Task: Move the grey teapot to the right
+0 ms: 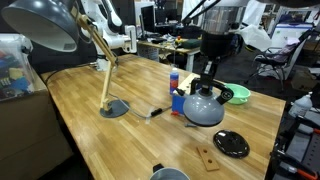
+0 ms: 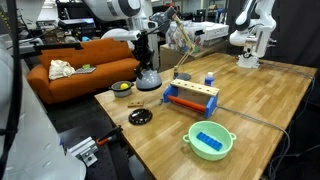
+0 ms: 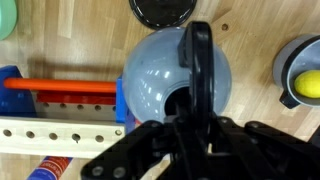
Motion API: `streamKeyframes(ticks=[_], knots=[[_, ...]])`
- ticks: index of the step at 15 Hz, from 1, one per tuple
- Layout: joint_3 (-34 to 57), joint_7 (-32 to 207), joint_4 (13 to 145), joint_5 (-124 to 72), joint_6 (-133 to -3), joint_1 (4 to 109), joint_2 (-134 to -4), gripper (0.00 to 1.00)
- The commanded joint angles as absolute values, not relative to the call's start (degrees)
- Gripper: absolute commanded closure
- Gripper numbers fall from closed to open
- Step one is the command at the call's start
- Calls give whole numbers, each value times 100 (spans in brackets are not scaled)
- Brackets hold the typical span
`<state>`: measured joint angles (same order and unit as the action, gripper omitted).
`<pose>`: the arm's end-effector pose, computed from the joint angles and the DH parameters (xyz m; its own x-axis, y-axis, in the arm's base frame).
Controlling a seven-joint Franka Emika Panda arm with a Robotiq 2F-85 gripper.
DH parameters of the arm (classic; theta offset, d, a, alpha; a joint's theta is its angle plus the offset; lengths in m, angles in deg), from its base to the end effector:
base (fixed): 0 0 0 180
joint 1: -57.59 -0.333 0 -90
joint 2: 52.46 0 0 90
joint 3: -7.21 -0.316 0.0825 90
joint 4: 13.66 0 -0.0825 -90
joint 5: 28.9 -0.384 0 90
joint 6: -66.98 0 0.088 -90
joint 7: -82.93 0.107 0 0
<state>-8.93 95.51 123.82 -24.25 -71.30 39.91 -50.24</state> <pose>0.4096 0.2737 0.3343 0.9065 0.4176 0.0624 0.4147 -0.9083 0.0555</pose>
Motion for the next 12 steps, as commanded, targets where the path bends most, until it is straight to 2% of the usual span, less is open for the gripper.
streamKeyframes(ticks=[1,6,12], knots=[[-925,10257,12789,-2458,-7010,4079,-4622,95],[-889,11507,13522,-2596,-6855,4306,-4136,95],[-554,12057,14488,-3172,-7285,4789,-3950,95]])
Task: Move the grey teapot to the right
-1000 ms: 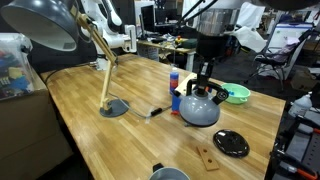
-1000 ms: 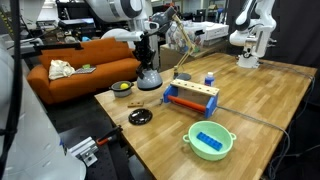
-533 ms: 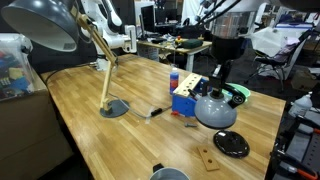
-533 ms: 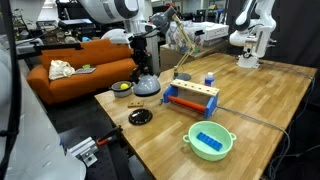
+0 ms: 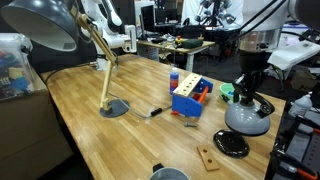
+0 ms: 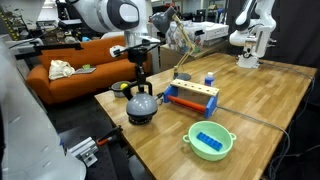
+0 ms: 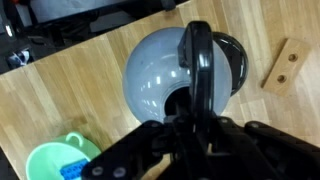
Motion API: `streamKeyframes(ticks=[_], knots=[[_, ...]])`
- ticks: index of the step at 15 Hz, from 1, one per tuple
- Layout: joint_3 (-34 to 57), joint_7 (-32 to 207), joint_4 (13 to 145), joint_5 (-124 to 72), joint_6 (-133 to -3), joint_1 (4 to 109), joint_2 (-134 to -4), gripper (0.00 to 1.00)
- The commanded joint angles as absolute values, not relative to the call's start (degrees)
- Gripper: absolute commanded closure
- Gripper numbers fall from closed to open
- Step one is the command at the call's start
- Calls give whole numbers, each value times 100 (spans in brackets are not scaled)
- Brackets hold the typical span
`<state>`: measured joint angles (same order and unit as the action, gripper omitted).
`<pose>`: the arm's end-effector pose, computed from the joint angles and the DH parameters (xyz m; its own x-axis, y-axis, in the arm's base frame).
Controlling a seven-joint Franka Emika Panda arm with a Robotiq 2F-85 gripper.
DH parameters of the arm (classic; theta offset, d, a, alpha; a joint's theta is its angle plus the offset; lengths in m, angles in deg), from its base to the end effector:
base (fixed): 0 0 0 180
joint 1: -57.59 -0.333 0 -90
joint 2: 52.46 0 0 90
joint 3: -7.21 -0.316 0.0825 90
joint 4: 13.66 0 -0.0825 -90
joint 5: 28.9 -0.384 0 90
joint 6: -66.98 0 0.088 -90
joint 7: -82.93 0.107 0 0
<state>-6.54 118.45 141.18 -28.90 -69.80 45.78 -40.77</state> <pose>0.3522 0.1637 0.2831 0.9807 -0.1836 -0.0668 -0.1759 -0.9786 0.1069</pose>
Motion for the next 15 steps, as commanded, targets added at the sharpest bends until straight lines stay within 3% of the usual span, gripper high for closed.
streamKeyframes(ticks=[1,15], knots=[[-448,12047,14640,-3328,-7436,4874,-3981,95],[108,12082,14614,-3360,-8791,5465,-4865,95]])
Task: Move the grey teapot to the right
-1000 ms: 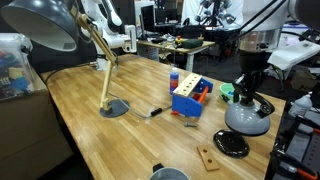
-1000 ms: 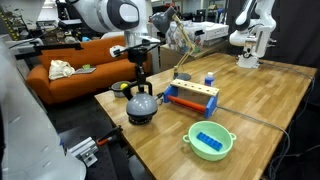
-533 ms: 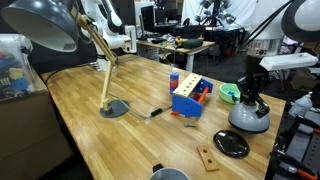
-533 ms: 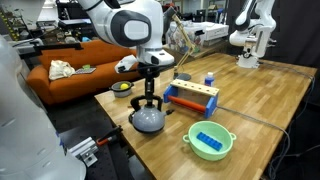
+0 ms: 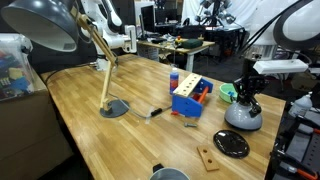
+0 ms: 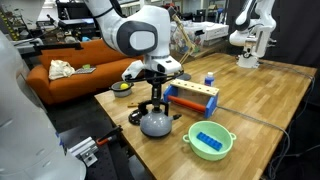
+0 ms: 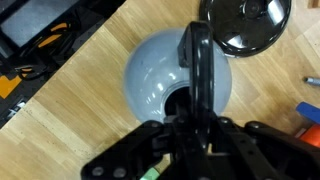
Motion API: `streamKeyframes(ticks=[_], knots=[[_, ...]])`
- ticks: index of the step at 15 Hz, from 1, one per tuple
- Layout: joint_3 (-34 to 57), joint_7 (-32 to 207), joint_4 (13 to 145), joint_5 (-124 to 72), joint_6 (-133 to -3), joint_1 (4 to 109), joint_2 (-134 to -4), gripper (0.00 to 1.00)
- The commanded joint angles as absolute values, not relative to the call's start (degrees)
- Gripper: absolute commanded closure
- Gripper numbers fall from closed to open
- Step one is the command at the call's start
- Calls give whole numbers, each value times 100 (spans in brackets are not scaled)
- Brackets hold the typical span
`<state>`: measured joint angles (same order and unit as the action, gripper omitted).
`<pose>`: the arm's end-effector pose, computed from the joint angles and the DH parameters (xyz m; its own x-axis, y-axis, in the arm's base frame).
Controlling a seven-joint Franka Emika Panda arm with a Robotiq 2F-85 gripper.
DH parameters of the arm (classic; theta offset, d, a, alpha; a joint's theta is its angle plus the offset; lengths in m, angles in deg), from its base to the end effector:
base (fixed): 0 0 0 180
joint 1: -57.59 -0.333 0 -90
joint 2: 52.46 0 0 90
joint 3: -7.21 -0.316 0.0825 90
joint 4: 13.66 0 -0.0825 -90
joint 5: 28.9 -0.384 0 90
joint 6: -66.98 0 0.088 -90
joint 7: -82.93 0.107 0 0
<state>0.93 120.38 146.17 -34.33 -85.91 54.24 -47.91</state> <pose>0.3713 0.0591 0.2295 0.8400 -0.5400 -0.0530 -0.5407 -0.8412 0.0017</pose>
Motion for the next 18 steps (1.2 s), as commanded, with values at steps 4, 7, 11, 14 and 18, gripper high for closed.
streamKeyframes(ticks=[4,7,11,14,18], knots=[[115,11964,14593,-3499,-8902,5416,-4884,55],[69,11908,14570,-3564,-8988,5348,-4843,36],[47,11909,14533,-3556,-8855,5314,-4838,33],[59,11910,14534,-3555,-8855,5324,-4839,22],[59,11910,14534,-3555,-8854,5325,-4839,22]])
